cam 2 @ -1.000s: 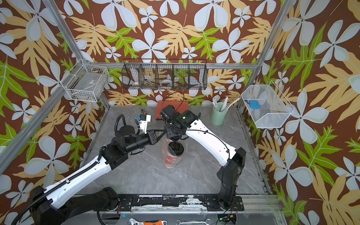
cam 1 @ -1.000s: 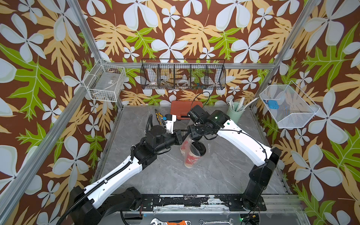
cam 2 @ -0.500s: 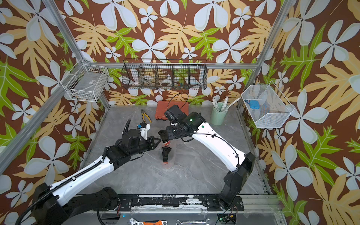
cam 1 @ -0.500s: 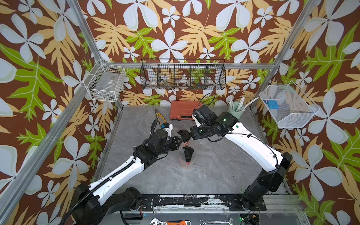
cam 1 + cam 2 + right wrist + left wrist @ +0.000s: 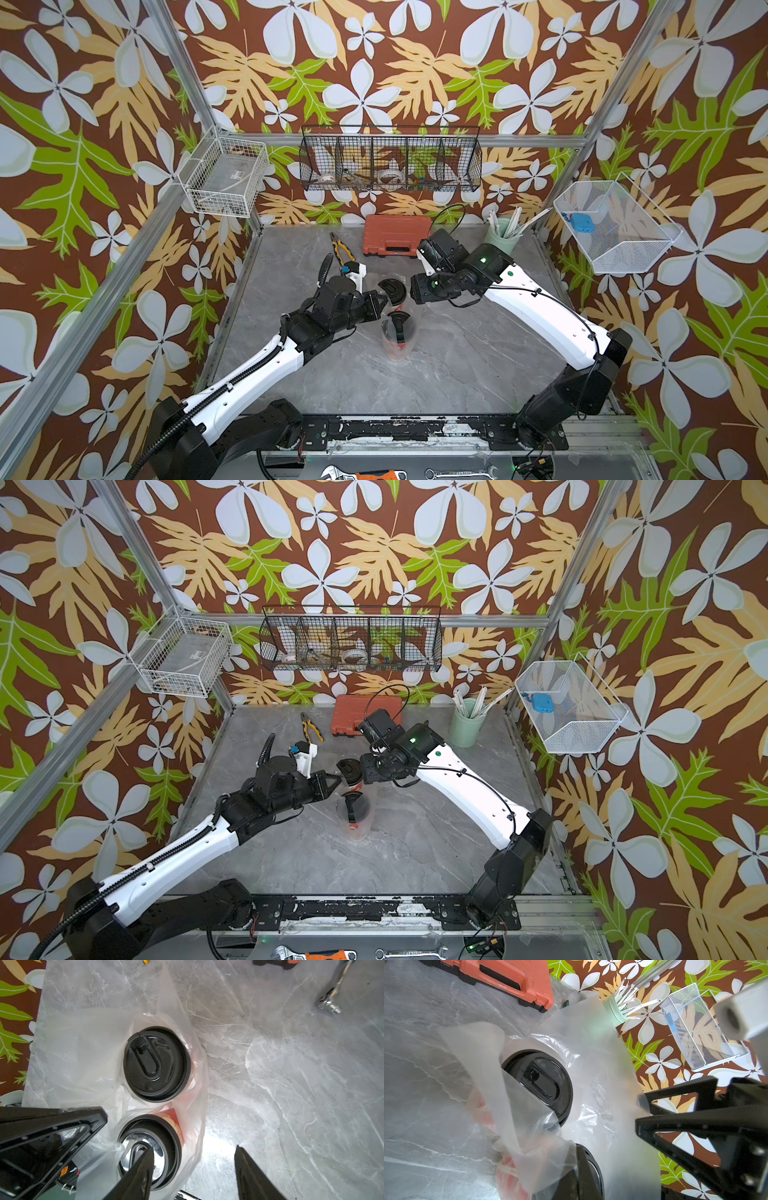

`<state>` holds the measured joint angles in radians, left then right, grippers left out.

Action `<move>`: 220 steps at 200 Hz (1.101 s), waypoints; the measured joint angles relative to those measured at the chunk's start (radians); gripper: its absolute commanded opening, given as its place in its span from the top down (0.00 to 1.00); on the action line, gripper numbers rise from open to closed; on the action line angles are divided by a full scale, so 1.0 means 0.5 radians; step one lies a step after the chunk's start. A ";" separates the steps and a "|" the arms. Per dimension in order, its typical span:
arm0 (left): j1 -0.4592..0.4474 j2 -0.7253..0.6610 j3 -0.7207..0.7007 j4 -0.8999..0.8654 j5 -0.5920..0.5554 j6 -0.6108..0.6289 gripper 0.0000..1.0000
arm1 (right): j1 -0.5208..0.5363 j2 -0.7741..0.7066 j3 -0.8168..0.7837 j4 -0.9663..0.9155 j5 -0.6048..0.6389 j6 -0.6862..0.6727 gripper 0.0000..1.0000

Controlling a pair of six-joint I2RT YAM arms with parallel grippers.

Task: Pack milk tea into plastic carrier bags
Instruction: Adjust the plastic carrier bag at the center of the board.

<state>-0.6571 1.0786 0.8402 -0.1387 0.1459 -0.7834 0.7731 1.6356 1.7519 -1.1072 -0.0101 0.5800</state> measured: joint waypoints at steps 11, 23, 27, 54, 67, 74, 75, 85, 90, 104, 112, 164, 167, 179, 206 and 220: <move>0.000 -0.016 0.011 -0.018 -0.013 0.000 0.99 | 0.001 0.011 -0.008 0.005 -0.008 0.011 0.52; 0.003 -0.035 0.025 -0.038 -0.021 0.000 0.97 | 0.002 0.027 0.002 0.007 -0.020 0.019 0.62; 0.003 -0.040 0.031 -0.043 -0.024 0.000 0.97 | 0.001 0.034 0.009 0.005 -0.018 0.019 0.66; 0.008 -0.062 0.066 -0.088 -0.066 0.001 0.98 | -0.001 0.039 0.058 0.004 -0.016 0.022 0.95; 0.012 -0.062 0.084 -0.118 -0.076 0.002 1.00 | -0.001 0.035 0.069 -0.002 -0.016 0.029 1.00; 0.013 -0.061 0.093 -0.137 -0.082 0.005 1.00 | -0.001 0.032 0.074 -0.008 -0.016 0.027 1.00; 0.014 -0.061 0.095 -0.141 -0.083 0.006 1.00 | -0.001 0.031 0.074 -0.008 -0.017 0.027 1.00; 0.015 -0.058 0.111 -0.160 -0.092 0.013 1.00 | -0.001 0.022 0.081 -0.018 -0.017 0.027 1.00; 0.016 -0.055 0.121 -0.172 -0.101 0.019 1.00 | -0.001 0.014 0.083 -0.019 -0.018 0.027 1.00; 0.017 -0.050 0.153 -0.210 -0.126 0.053 1.00 | -0.001 -0.009 0.087 -0.018 -0.020 0.035 1.00; 0.018 -0.047 0.174 -0.242 -0.141 0.060 1.00 | -0.001 -0.018 0.087 -0.018 -0.021 0.034 1.00; 0.026 -0.005 0.304 -0.425 -0.280 0.159 1.00 | -0.001 -0.063 0.068 -0.019 -0.032 0.040 1.00; 0.026 -0.002 0.310 -0.434 -0.283 0.159 1.00 | -0.001 -0.065 0.066 -0.018 -0.034 0.042 1.00; 0.027 0.011 0.320 -0.457 -0.285 0.168 0.98 | -0.001 -0.067 0.054 -0.015 -0.037 0.041 0.98; 0.027 0.039 0.327 -0.513 -0.291 0.208 0.80 | -0.001 -0.066 0.083 -0.013 -0.044 0.040 0.68; 0.027 0.025 0.327 -0.525 -0.290 0.208 0.75 | -0.001 -0.062 0.141 -0.007 -0.048 0.027 0.64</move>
<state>-0.6434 1.0912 1.0035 -0.4011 0.0010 -0.6796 0.7727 1.6047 1.8225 -1.1107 -0.0341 0.5938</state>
